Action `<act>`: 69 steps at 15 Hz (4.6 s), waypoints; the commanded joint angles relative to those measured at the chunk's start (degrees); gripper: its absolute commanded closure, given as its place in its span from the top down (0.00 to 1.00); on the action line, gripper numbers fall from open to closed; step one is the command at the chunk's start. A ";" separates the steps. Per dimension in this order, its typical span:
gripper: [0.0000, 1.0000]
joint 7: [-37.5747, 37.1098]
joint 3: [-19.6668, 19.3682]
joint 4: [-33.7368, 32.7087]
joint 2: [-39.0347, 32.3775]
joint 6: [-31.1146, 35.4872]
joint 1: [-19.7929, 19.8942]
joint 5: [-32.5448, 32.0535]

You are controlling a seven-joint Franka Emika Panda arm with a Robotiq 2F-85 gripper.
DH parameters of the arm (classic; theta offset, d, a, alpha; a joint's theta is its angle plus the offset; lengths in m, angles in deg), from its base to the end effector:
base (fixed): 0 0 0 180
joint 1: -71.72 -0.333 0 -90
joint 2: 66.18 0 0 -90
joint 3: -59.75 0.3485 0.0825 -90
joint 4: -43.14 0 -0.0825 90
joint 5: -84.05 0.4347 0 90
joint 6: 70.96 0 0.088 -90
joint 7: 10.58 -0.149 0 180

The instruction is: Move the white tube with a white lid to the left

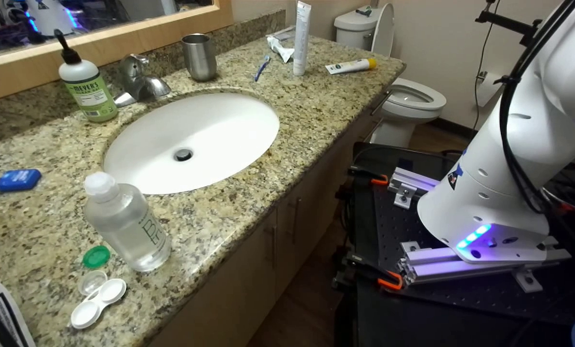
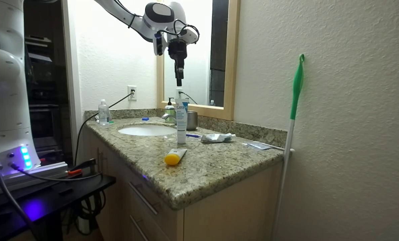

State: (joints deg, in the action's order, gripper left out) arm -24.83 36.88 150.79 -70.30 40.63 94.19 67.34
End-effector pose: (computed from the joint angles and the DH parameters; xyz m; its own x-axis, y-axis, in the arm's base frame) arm 0.4240 -0.4670 0.4493 0.6027 -0.7959 0.0580 -0.7732 -0.5645 0.2889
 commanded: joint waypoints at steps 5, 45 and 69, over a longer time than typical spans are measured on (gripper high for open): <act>1.00 0.85 -1.91 0.08 -0.14 -3.55 1.37 1.09; 0.25 -3.42 -1.70 1.79 -8.47 8.41 0.78 9.48; 0.03 7.48 14.64 15.64 32.77 -19.58 -12.34 10.51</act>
State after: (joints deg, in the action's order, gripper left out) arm -16.00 50.74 165.82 -37.05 19.14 80.91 78.94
